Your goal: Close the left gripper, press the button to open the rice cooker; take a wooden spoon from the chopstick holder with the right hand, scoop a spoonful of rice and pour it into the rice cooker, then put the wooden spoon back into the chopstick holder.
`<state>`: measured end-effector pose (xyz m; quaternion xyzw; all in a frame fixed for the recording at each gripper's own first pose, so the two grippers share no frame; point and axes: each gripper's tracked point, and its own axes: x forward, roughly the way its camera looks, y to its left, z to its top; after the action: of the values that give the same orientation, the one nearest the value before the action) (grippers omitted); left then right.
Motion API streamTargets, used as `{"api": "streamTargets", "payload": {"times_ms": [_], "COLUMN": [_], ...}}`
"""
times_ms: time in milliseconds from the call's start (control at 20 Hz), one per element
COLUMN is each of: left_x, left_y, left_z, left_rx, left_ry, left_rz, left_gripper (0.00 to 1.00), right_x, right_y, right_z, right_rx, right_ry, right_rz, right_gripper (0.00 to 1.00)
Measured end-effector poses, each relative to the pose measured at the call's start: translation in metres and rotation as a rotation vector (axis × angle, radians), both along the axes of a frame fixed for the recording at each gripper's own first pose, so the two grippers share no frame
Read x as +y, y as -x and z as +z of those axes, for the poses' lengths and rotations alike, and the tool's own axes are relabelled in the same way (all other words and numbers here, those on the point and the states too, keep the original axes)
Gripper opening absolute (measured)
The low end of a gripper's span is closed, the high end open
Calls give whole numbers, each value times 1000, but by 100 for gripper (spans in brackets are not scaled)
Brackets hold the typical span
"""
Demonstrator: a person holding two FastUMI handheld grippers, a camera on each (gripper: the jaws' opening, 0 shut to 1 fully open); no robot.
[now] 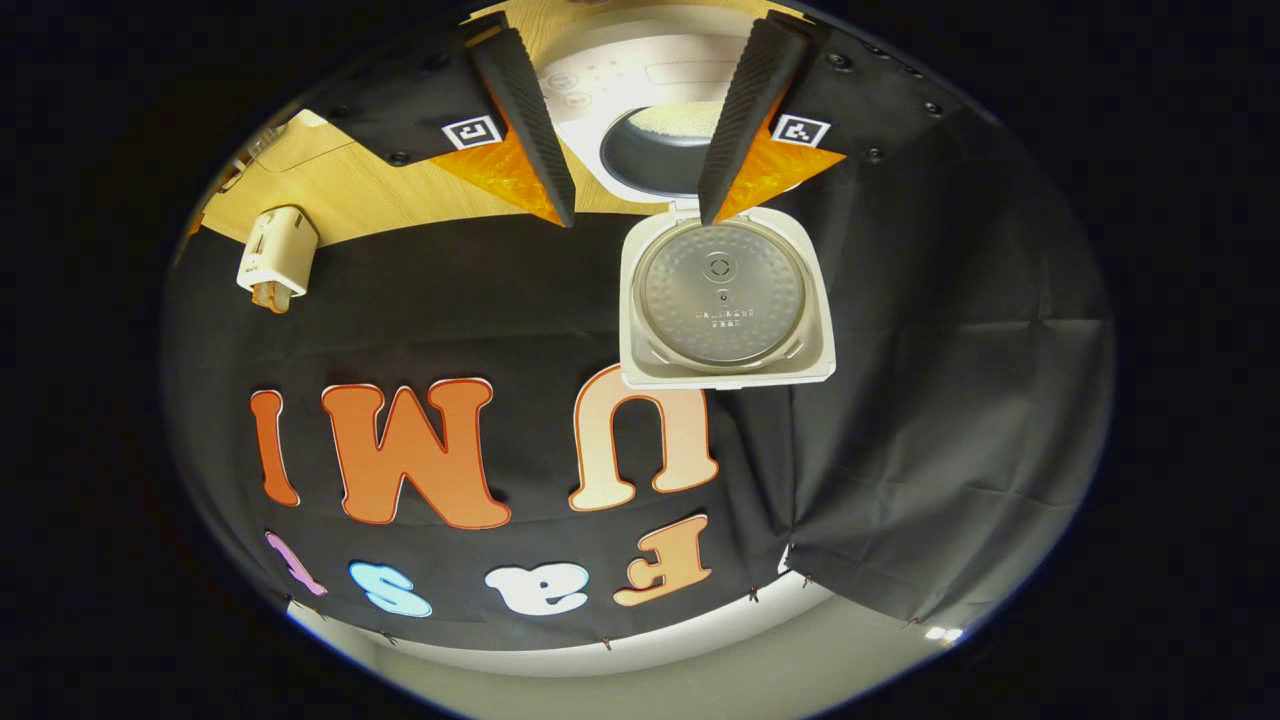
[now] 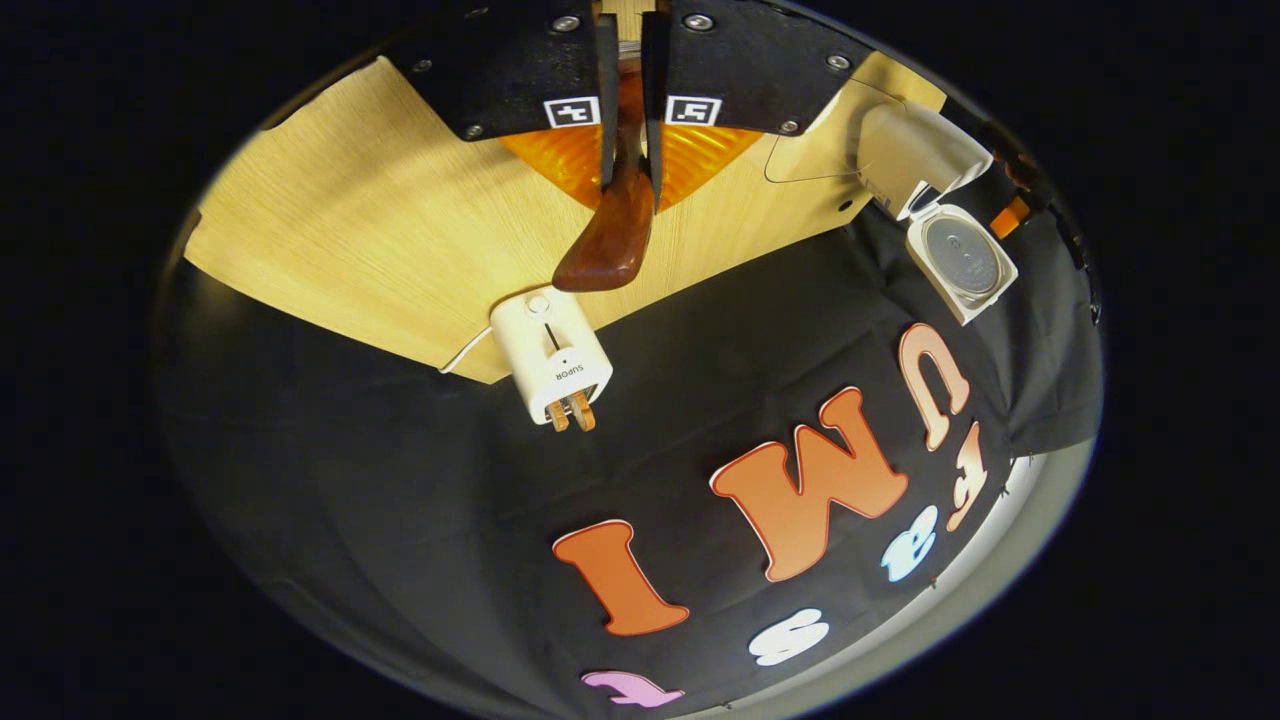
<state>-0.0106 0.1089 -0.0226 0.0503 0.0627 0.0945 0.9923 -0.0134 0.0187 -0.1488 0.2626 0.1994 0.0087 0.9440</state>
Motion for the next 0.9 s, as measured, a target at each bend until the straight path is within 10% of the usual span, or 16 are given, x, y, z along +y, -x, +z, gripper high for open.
{"api": "streamTargets", "payload": {"times_ms": [900], "left_x": [15], "left_y": [0], "left_z": [-9], "left_rx": [-12], "left_ry": [12], "left_rz": [-9], "left_gripper": [81], "right_x": [60], "right_y": [-15], "right_z": [133], "right_rx": [-357], "right_ry": [220], "right_rz": [62], "right_gripper": [5]}}
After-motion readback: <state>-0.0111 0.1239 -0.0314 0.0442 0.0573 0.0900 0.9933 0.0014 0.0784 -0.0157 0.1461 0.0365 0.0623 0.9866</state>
